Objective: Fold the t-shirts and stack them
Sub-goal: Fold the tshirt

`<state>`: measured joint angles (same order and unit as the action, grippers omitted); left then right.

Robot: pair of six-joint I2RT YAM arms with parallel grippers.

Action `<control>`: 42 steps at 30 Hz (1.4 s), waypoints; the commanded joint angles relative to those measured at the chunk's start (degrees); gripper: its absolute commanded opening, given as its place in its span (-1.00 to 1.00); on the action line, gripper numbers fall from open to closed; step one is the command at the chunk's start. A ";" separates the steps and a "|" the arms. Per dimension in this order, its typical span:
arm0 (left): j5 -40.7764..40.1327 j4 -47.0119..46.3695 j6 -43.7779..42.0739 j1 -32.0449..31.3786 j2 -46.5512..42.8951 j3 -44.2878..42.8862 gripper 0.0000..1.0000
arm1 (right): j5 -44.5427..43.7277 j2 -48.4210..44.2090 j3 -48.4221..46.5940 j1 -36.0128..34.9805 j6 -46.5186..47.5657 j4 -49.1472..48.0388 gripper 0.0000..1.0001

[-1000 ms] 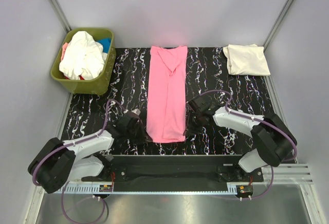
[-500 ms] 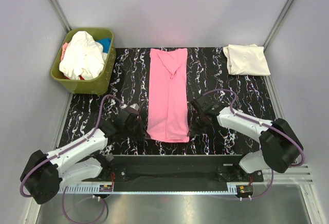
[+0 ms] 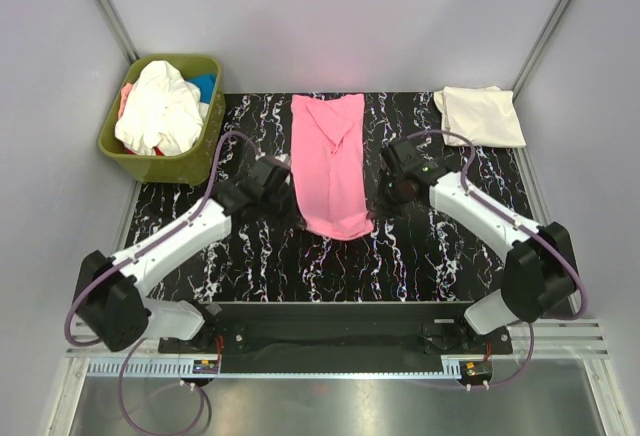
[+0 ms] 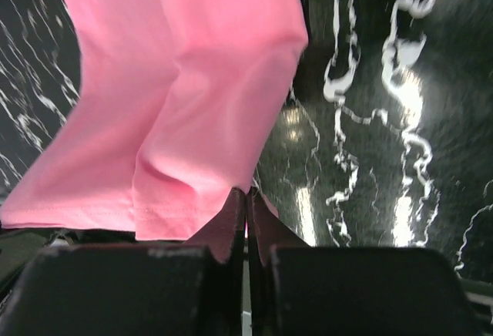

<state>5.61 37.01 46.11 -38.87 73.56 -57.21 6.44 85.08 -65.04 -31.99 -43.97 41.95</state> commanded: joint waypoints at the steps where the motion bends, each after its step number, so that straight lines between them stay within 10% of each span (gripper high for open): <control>1: -0.86 2.09 -5.49 2.22 3.95 -7.03 -0.95 | -0.99 3.42 -6.58 3.24 5.54 1.90 -1.00; 42: 3.80 5.35 -17.72 16.90 38.76 -39.73 -1.00 | 4.46 42.89 -53.17 13.53 14.70 12.63 -1.00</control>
<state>7.94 43.57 29.91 -22.63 111.46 -94.19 10.20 126.56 -115.00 -19.18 -30.35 53.74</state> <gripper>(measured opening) 0.029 0.011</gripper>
